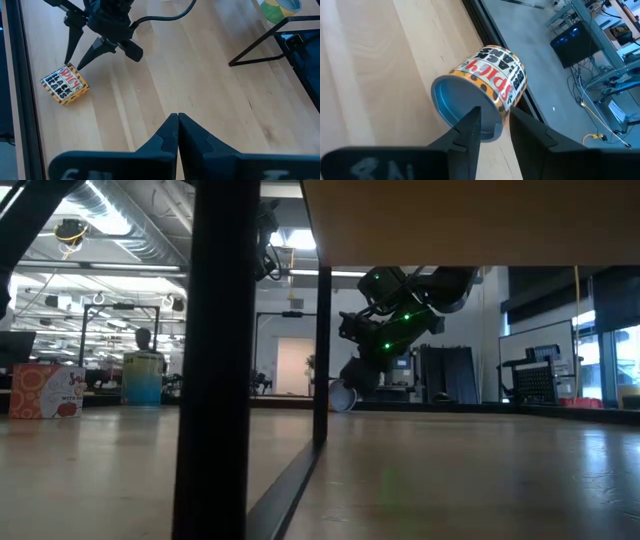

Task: Pick and place cans onto a shelf
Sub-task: Put the yellow canned black beans on the shelf aligned with the other pink canned chicken soup

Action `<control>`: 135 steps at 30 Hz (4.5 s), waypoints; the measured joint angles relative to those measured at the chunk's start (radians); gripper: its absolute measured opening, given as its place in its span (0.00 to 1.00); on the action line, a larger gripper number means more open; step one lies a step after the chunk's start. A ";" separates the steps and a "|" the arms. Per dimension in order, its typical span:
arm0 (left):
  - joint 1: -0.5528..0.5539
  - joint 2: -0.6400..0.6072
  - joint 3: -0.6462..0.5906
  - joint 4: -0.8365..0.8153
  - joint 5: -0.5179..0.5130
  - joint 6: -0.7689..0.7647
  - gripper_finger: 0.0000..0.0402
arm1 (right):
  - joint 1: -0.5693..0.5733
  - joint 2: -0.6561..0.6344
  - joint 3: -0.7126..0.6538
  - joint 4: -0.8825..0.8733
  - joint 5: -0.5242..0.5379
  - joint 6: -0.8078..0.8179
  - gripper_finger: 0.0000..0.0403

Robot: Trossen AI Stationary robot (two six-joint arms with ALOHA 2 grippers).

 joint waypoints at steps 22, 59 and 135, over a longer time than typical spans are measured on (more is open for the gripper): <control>0.000 0.000 0.000 0.000 0.000 -0.003 0.00 | -0.036 0.000 0.000 0.009 -0.060 0.000 0.18; 0.000 0.000 0.000 -0.002 0.000 -0.029 0.00 | 0.029 0.001 0.112 -0.210 -0.126 -0.003 0.00; -0.043 0.000 0.000 0.015 0.000 -0.017 0.00 | 0.556 -0.099 1.369 -1.955 -0.661 0.861 0.00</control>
